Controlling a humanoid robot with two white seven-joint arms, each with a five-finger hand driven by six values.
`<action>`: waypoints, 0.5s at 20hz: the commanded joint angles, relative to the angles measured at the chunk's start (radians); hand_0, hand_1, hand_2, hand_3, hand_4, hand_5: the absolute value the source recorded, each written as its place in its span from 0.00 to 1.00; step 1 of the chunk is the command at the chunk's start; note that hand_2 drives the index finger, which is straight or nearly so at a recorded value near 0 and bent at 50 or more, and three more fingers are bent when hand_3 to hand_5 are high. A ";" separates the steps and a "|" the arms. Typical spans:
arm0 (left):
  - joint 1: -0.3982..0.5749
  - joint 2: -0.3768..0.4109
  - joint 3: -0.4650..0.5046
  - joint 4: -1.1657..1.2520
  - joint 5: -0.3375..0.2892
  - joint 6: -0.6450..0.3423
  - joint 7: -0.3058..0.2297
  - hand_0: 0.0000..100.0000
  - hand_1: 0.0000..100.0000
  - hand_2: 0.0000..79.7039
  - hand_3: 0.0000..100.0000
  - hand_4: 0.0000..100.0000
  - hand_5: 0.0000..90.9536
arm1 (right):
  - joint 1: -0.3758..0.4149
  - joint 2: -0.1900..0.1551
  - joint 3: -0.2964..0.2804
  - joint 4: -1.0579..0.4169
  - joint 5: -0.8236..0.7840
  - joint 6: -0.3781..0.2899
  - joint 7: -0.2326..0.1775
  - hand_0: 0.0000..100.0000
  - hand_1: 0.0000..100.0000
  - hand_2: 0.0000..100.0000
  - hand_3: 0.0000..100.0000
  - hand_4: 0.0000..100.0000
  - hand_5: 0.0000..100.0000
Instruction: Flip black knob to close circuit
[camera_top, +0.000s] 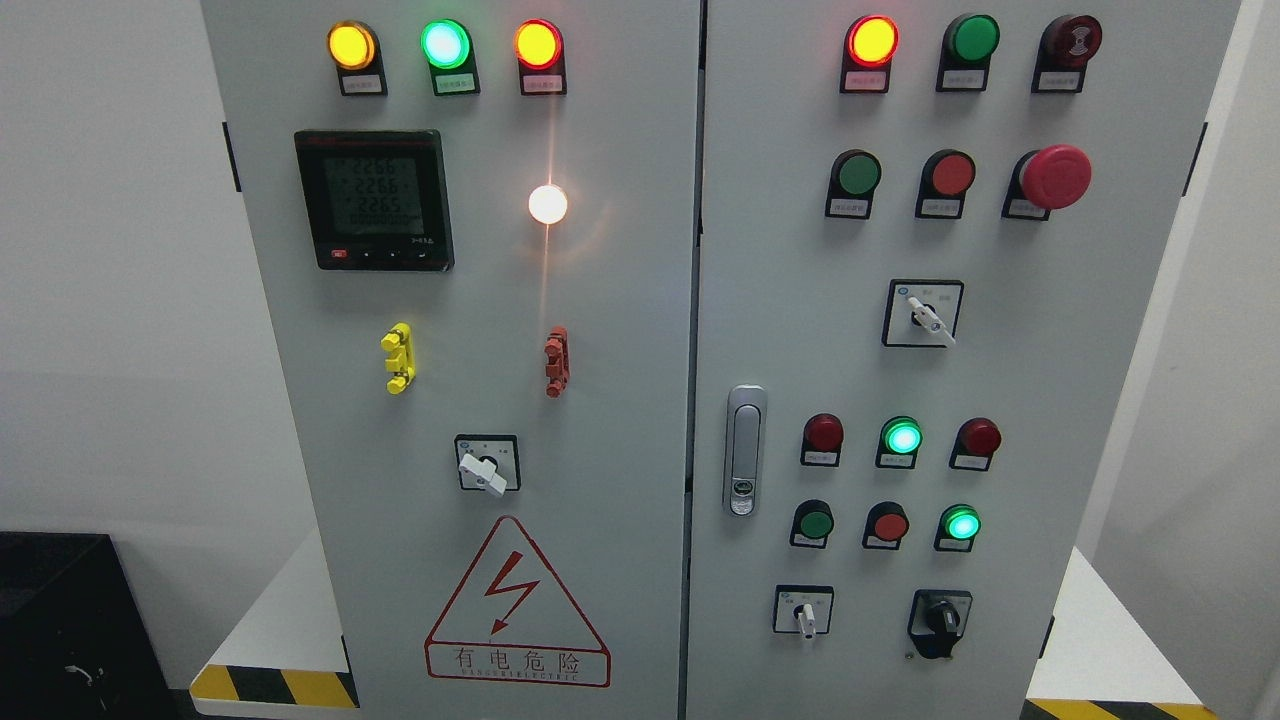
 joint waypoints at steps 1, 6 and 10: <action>0.023 0.000 0.000 -0.029 0.000 0.000 0.000 0.12 0.56 0.00 0.00 0.00 0.00 | 0.025 -0.048 0.114 -0.307 0.148 0.002 -0.048 0.00 0.25 0.35 0.48 0.40 0.11; 0.023 0.000 0.000 -0.029 0.000 0.000 0.000 0.12 0.56 0.00 0.00 0.00 0.00 | 0.037 -0.043 0.114 -0.414 0.351 0.002 -0.114 0.00 0.24 0.45 0.63 0.51 0.29; 0.023 0.000 0.000 -0.029 0.000 0.000 0.000 0.12 0.56 0.00 0.00 0.00 0.00 | 0.037 -0.034 0.114 -0.509 0.509 0.028 -0.160 0.00 0.23 0.53 0.73 0.63 0.44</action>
